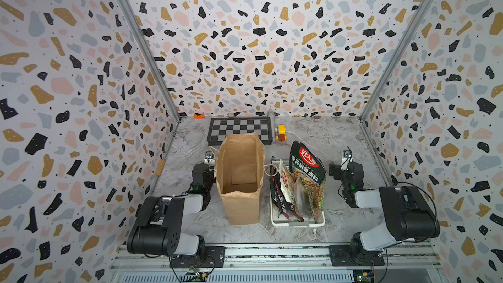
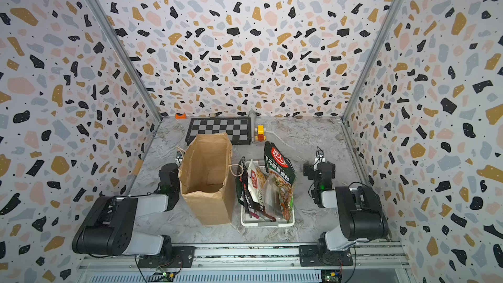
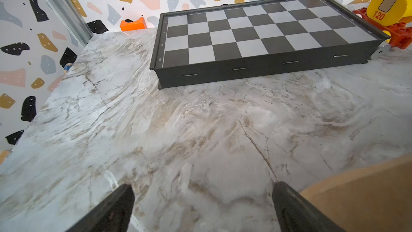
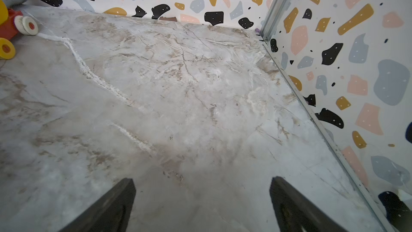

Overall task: Place the condiment packets inside the bag
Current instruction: Move the storage box to the center of the board.

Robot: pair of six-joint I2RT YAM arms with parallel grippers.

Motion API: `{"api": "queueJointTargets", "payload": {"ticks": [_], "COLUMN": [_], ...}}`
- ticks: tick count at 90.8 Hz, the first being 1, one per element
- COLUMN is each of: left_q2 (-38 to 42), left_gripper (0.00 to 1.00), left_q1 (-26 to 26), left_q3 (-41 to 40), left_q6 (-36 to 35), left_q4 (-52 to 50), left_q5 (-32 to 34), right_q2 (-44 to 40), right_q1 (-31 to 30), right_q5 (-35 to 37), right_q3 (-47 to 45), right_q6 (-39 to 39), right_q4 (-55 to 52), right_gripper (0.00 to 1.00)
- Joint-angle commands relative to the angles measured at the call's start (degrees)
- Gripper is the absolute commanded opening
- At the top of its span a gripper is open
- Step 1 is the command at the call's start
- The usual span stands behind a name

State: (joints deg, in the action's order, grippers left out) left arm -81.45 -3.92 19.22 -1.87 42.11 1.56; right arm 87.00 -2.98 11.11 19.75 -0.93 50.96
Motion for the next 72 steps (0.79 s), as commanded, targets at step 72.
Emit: {"api": "queueJointTargets", "payload": {"ticks": [72], "left_q2": [0.98], "left_gripper": [1.00], "left_q1": [-0.21], "left_q3": [0.54], "left_q6": [0.39], "left_q4": [2.02], "left_q5": [2.04], "right_q2": [-0.30], "right_q1": [-0.25], "right_q5": [0.04], "right_q3": [-0.05], "right_q6": [0.12], "right_q4": [0.61], "right_gripper": [1.00]}}
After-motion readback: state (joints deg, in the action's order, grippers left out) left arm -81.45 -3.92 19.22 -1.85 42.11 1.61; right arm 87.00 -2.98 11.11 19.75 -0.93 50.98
